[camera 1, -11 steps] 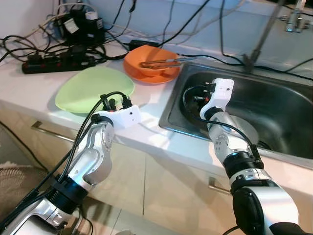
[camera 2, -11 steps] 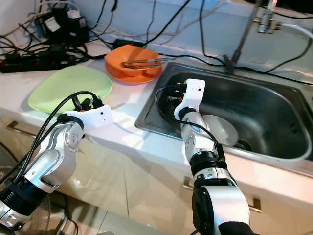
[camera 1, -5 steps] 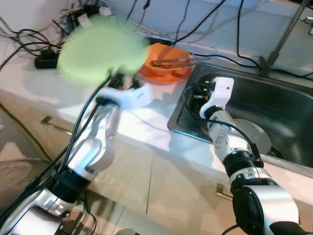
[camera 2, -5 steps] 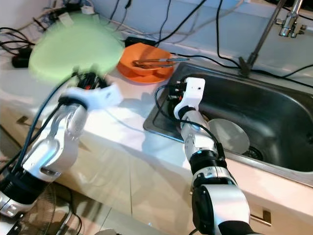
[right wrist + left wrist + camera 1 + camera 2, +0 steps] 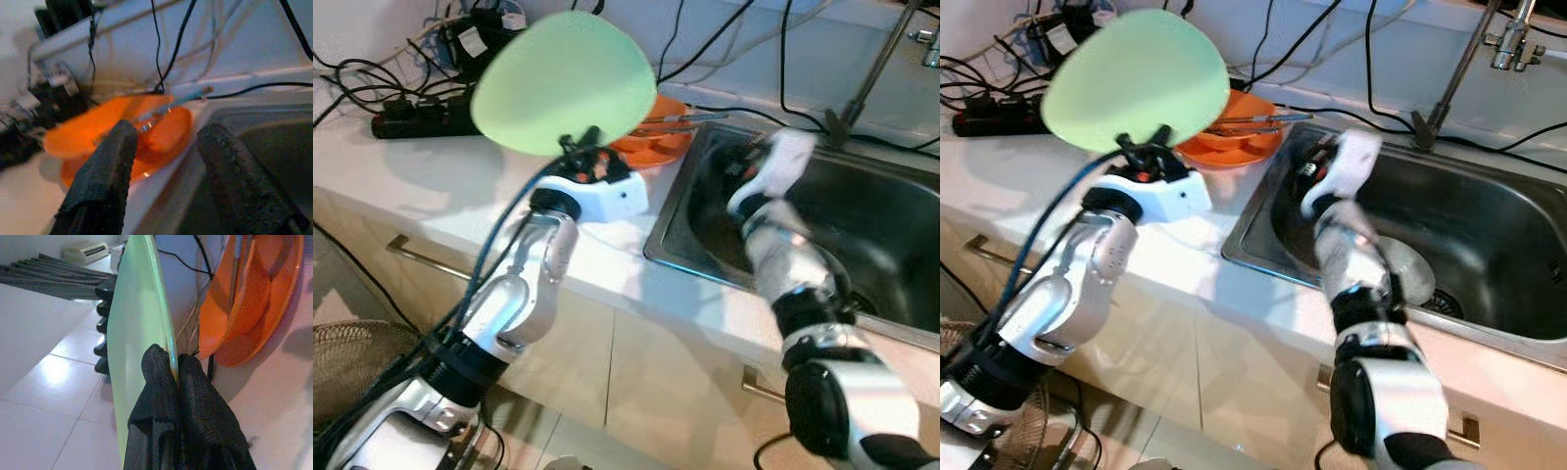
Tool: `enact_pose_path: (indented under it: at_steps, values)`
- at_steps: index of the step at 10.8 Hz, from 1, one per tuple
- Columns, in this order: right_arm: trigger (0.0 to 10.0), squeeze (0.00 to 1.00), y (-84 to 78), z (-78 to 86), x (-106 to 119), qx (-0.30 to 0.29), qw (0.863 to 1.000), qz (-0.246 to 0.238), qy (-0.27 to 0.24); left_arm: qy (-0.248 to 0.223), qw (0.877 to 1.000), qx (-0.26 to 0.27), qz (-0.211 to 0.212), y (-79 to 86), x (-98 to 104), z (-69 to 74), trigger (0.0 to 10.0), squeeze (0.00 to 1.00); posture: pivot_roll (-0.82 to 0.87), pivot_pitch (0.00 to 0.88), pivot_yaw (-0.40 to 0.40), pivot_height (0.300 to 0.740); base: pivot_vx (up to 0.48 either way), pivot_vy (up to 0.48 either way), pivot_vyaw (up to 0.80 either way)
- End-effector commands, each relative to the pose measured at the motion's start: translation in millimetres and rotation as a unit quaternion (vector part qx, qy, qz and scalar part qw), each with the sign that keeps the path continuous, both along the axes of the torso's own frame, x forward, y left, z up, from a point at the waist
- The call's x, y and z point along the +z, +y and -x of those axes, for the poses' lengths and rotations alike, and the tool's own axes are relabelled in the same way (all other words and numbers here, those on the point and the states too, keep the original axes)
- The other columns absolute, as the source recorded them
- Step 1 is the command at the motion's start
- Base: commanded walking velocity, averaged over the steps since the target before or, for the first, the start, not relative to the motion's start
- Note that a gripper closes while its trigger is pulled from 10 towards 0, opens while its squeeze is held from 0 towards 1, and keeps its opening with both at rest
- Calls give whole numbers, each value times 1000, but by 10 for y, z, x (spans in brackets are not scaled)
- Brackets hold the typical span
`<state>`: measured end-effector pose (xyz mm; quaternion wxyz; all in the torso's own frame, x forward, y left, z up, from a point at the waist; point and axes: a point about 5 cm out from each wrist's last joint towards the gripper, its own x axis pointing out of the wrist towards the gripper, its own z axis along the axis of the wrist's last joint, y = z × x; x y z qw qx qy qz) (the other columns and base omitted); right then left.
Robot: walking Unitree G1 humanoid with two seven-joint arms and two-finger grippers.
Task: Kitchen organization
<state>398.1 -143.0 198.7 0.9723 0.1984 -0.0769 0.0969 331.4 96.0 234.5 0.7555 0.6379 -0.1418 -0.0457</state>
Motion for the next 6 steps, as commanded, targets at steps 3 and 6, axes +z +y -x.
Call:
enact_pose_path:
  at_steps: [3, 6]
  values:
    - [10000, 1000, 31, 17, 280, 68, 990, -117, -31, -22, 999, -41, 0, -172, 80, -21, 10000, 0, 231, 0, -30, 717, 0, 0, 0]
    - [10000, 0, 138, 101, 394, 144, 975, -168, -37, -9, 998, -68, -14, -281, 10, -47, 10000, 0, 220, 0, -23, 717, 0, 0, 0]
